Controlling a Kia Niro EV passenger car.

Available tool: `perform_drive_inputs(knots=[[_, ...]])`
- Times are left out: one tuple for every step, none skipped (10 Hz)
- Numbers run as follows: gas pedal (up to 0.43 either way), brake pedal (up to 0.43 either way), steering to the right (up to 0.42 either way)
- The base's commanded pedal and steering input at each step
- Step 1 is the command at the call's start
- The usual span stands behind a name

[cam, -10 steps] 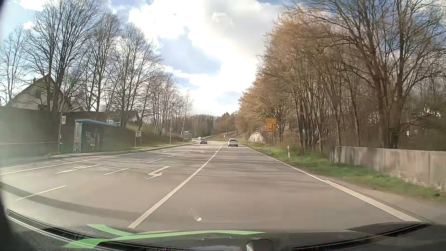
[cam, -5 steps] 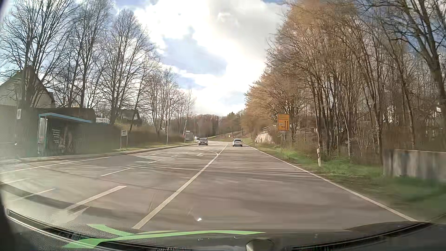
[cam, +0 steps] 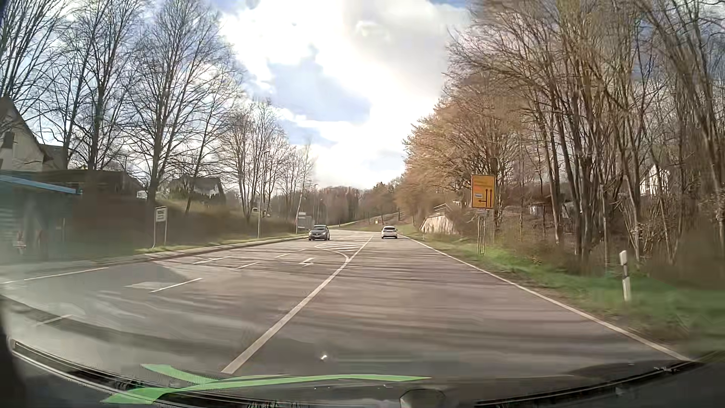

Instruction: Follow the waypoints while adhering to traffic rules and regulations

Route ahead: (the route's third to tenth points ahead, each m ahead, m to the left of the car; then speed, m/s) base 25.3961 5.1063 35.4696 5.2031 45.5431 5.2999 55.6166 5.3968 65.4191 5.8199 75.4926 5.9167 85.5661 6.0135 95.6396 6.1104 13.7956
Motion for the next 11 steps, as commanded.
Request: perform_drive_inputs(knots=[[0.197, 0.000, -0.007], [0.197, 0.000, -0.006], [0.197, 0.000, -0.006], [0.197, 0.000, -0.005], [0.197, 0.000, -0.005], [0.197, 0.000, -0.005], [0.197, 0.000, -0.005], [0.197, 0.000, -0.004], [0.197, 0.000, -0.004], [0.197, 0.000, -0.004], [0.197, 0.000, -0.004]])
